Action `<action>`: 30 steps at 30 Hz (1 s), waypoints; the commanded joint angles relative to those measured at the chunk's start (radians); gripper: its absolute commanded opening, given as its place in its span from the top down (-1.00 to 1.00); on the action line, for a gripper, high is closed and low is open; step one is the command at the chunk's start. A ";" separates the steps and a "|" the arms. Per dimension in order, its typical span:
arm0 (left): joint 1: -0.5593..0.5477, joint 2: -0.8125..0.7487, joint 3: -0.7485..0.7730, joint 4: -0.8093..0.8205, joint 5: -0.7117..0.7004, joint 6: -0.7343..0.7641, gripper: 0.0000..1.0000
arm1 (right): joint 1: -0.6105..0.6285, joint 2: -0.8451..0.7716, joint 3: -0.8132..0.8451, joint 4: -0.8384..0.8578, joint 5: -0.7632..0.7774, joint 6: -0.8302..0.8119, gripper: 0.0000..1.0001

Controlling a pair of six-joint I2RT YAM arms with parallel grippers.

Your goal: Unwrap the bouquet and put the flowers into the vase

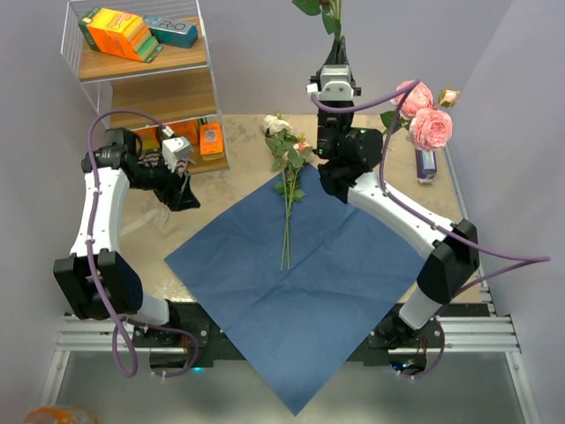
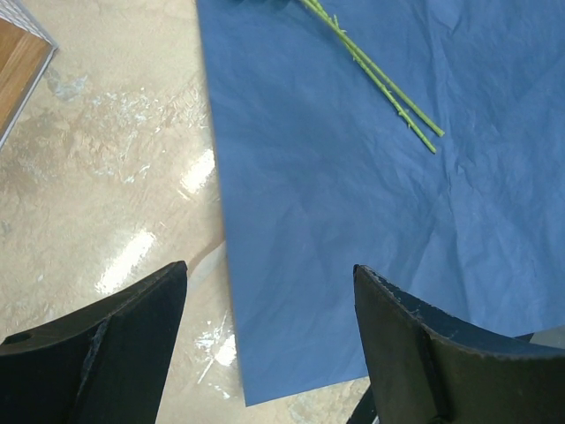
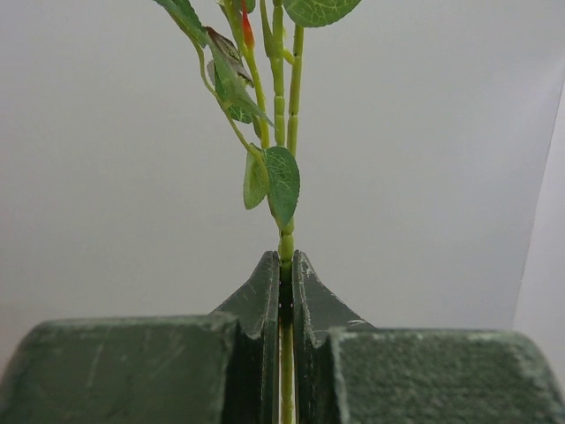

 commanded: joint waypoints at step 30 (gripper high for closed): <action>0.058 0.095 0.066 -0.074 0.045 0.133 -0.60 | -0.164 0.162 0.057 0.210 0.067 0.039 1.00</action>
